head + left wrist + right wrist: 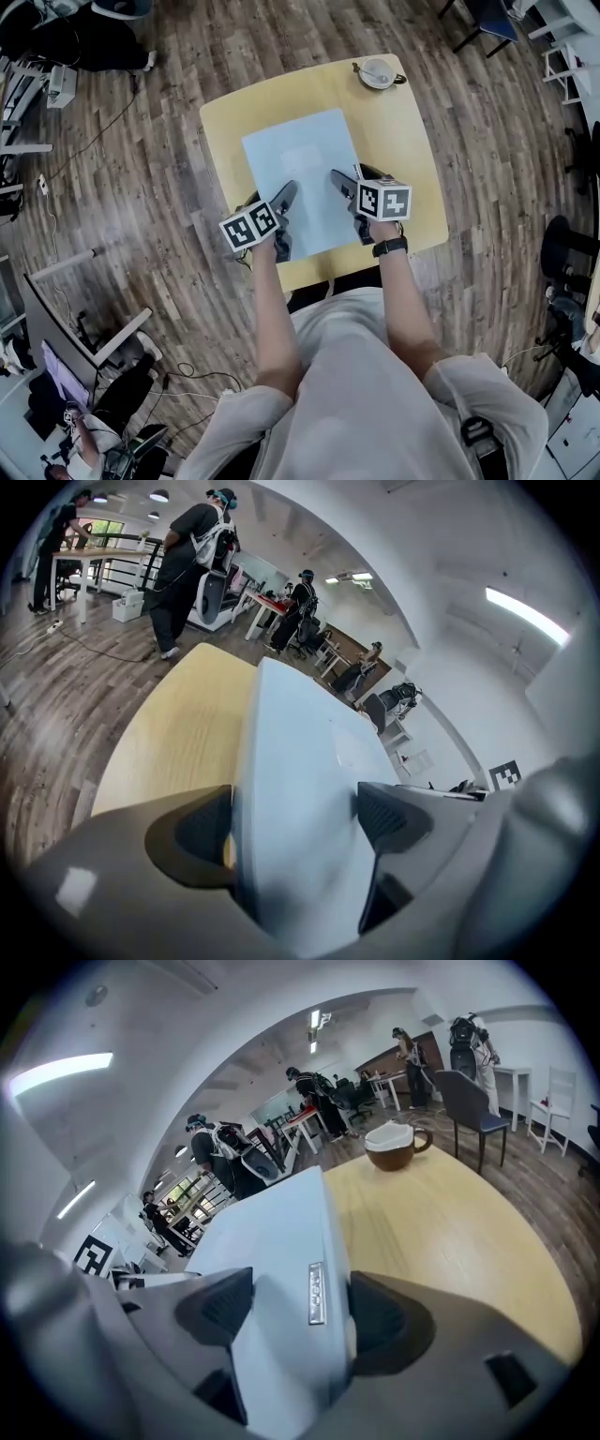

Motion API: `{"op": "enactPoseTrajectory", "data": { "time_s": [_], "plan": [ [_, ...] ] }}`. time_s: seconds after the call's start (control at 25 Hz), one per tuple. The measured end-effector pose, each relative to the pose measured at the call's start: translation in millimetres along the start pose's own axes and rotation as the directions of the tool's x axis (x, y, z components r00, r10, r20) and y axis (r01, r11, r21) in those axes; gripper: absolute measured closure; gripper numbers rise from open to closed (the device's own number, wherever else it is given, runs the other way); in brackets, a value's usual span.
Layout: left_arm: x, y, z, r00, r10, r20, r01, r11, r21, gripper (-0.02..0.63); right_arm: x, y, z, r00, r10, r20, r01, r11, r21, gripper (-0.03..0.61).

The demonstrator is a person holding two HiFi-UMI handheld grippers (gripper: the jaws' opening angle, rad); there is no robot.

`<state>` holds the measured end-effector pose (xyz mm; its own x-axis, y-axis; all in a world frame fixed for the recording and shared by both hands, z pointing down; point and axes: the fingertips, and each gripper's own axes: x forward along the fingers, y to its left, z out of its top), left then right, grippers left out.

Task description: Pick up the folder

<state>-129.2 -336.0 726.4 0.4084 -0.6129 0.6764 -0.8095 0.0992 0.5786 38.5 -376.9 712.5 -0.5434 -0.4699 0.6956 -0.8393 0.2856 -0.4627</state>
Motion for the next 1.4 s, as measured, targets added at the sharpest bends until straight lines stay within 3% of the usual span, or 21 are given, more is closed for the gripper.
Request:
{"op": "enactPoseTrajectory", "data": {
  "time_s": [0.4,0.76,1.04,1.4],
  "plan": [
    [-48,-31,44,0.991,-0.062,0.122,0.051,0.995,0.091,0.186,-40,46,47,0.989,0.049,0.140,-0.035,0.994,-0.103,0.242],
    [-96,-61,81,0.973,-0.106,0.207,0.049,0.963,0.263,0.188,-79,85,77,0.965,0.097,0.242,-0.055,0.982,-0.178,0.244],
    [-135,-88,115,0.946,-0.156,0.284,0.042,0.928,0.369,0.189,-115,118,109,0.928,0.119,0.353,-0.028,0.967,-0.253,0.249],
    [-188,-137,146,0.888,-0.245,0.390,0.029,0.874,0.485,0.187,-176,153,145,0.861,0.158,0.484,0.021,0.939,-0.345,0.250]
  ]
}}
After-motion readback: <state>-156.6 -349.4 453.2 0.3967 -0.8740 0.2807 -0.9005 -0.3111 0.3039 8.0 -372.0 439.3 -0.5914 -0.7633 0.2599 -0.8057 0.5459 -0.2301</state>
